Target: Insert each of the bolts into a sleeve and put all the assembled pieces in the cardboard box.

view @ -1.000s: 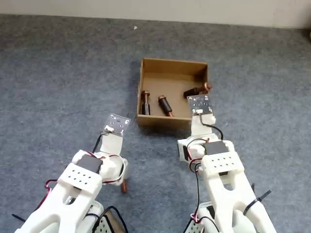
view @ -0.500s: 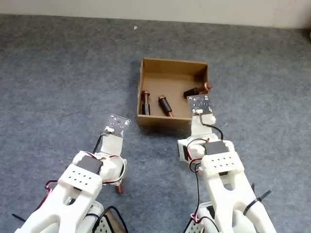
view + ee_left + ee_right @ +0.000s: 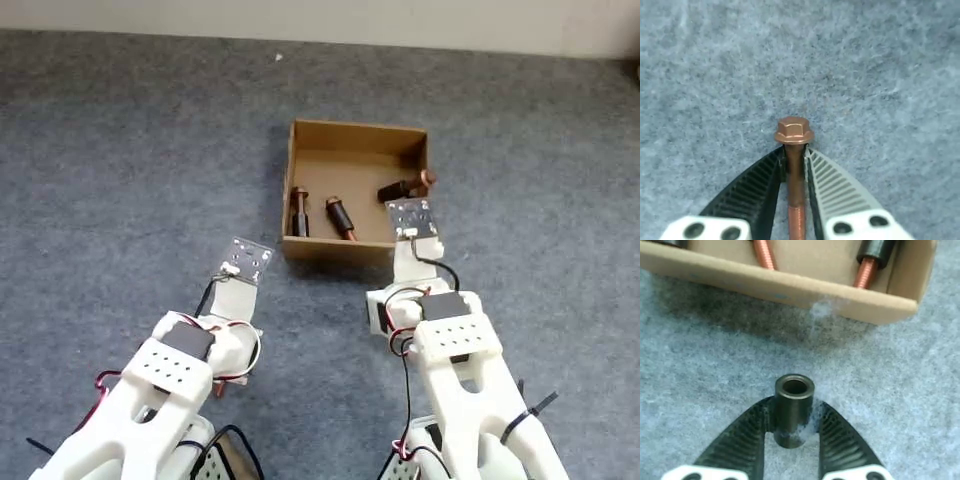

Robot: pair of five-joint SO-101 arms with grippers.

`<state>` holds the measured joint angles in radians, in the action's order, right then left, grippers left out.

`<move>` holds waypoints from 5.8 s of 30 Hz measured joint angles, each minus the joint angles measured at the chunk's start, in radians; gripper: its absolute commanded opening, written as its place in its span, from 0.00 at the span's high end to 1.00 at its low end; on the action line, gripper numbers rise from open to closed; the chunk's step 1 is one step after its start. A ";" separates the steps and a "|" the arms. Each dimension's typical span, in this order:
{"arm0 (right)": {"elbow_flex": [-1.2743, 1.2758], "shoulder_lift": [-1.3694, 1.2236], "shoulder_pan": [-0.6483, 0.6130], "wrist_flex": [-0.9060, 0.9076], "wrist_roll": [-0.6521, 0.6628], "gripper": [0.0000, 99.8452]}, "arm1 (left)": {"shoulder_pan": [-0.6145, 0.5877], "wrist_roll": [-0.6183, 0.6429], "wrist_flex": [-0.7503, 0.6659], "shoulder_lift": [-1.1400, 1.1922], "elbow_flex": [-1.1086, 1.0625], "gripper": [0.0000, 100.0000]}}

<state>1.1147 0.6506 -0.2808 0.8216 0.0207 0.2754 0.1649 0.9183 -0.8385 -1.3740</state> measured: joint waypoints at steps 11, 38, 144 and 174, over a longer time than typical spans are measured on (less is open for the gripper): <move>0.000 0.000 0.000 0.000 0.000 1.00 | 0.000 -0.046 0.000 0.000 0.114 1.00; 0.281 0.655 0.017 0.000 0.000 1.00 | 0.002 -0.048 0.123 -0.779 0.227 1.00; 0.393 1.169 -0.427 -0.173 0.224 1.00 | 0.316 0.043 -0.557 -0.970 -0.025 0.99; 0.338 1.169 -0.408 -0.011 0.226 1.00 | 0.319 0.043 -0.560 -0.970 -0.121 0.99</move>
<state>1.4523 1.8197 -0.6889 0.8109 0.2463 0.5946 0.2079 0.3583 -1.8082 -1.4952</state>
